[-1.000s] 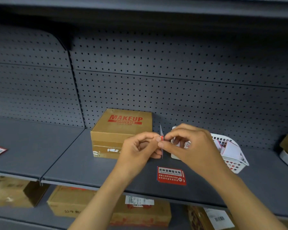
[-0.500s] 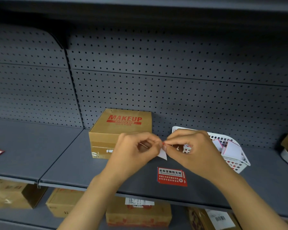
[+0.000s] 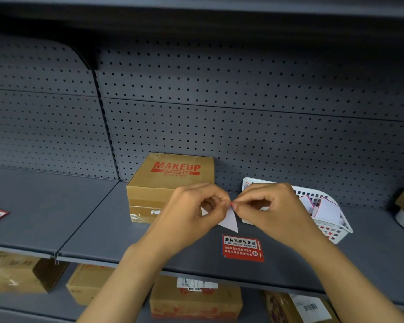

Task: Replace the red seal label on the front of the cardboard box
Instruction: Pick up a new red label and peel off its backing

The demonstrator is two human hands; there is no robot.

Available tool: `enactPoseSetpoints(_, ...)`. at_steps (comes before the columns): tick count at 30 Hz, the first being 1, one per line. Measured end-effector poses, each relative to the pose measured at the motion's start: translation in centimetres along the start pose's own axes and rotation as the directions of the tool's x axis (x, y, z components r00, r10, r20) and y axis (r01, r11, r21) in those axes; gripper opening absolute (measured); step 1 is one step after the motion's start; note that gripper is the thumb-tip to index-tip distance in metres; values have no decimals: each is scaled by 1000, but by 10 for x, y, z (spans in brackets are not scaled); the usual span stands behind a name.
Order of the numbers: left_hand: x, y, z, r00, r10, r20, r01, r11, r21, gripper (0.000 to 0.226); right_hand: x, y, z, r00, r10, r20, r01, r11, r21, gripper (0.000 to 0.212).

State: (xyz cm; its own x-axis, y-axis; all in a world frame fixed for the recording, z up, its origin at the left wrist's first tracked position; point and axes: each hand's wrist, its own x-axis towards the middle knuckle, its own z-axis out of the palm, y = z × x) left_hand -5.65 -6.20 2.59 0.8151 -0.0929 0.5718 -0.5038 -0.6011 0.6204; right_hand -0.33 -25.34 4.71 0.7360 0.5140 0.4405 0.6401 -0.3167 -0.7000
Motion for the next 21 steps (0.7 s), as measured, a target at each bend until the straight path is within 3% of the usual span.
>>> enactPoseSetpoints(4,-1,0,1,999,-23,-37,23,1000,9,8,-3,-4,6,998,21,-63,-21,1000,4,13)
enactPoseSetpoints(9,-4,0,-2,1000,-13,-24,13,1000,17,5,-7,-8,3,997,67,-27,-66,997,31,10)
enactPoseSetpoints(15,-5,4,-2,999,4,-32,-3,999,38,5,-6,-10,3,983,182,16,-182,970,159,11)
enactPoseSetpoints(21,-8,8,-2,991,-86,-101,82,996,-45,5,-8,-9,7,956,295,10,-283,909,307,19)
